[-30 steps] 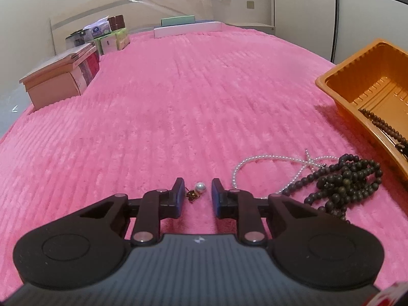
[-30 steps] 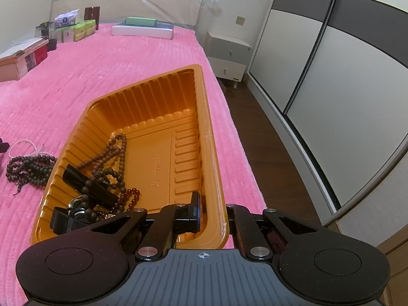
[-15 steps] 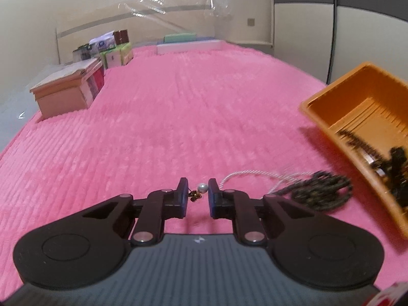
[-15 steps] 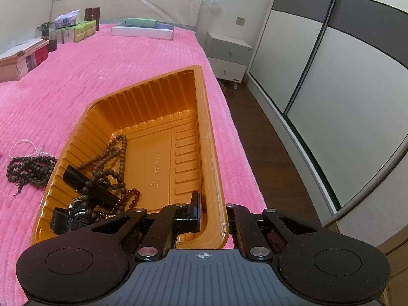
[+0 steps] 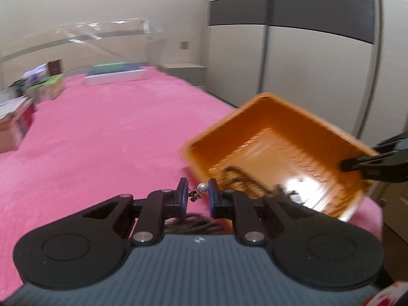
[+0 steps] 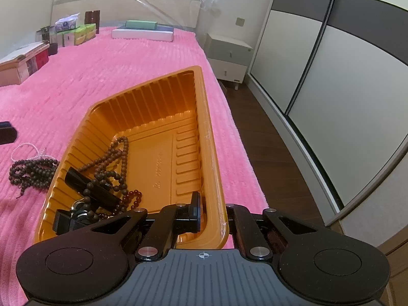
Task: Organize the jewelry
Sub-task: 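Carry the pearl earring with the left tool into the tray and open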
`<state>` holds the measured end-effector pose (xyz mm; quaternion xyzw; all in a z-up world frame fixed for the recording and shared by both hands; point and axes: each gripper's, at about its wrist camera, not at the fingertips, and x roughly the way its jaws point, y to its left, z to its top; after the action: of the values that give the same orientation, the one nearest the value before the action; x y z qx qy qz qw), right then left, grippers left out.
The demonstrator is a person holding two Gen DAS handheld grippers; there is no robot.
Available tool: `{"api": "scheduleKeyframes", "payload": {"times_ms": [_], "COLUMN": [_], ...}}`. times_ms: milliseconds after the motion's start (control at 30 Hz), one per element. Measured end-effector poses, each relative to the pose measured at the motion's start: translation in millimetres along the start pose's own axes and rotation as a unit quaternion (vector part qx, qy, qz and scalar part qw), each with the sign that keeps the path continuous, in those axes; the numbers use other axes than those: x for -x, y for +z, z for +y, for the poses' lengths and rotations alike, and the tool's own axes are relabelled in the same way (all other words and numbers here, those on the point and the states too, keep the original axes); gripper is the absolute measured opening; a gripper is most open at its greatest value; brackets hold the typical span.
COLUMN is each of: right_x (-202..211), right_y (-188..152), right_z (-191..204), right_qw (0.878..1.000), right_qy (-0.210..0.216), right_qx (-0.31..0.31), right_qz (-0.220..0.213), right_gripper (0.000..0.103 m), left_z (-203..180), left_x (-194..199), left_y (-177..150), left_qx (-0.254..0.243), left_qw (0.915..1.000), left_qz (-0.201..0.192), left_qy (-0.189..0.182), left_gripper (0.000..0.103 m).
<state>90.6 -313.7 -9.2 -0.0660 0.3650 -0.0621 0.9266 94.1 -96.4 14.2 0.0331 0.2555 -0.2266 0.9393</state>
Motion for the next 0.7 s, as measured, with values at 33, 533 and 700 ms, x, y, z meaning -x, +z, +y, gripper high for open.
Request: {"api": "scheduleKeyframes", "payload": {"times_ms": [33,533,700], "right_x": [0.3,0.9,0.9], "right_y": [0.0,-0.3,-0.3], "right_z": [-0.1,-0.8,-0.9], "right_qw": [1.000,1.000,1.000], "right_qy": [0.001,0.004,0.004], "right_qx": [0.000,-0.003,-0.002], "right_qz": [0.000,-0.002,-0.002], "right_gripper": [0.006,0.006,0.006], "left_z": [-6.4,-63.5,-65.7], "left_x": [-1.6,-20.0,-22.7], "left_y": [2.2,12.3,11.8], "left_qx": [-0.005,-0.053,-0.057], "left_qw": [1.0000,0.9955,0.9948], "left_qz": [-0.001,-0.002,0.002], "left_qy": [-0.008,-0.078,-0.084], "left_gripper": [0.014,0.014,0.014]}}
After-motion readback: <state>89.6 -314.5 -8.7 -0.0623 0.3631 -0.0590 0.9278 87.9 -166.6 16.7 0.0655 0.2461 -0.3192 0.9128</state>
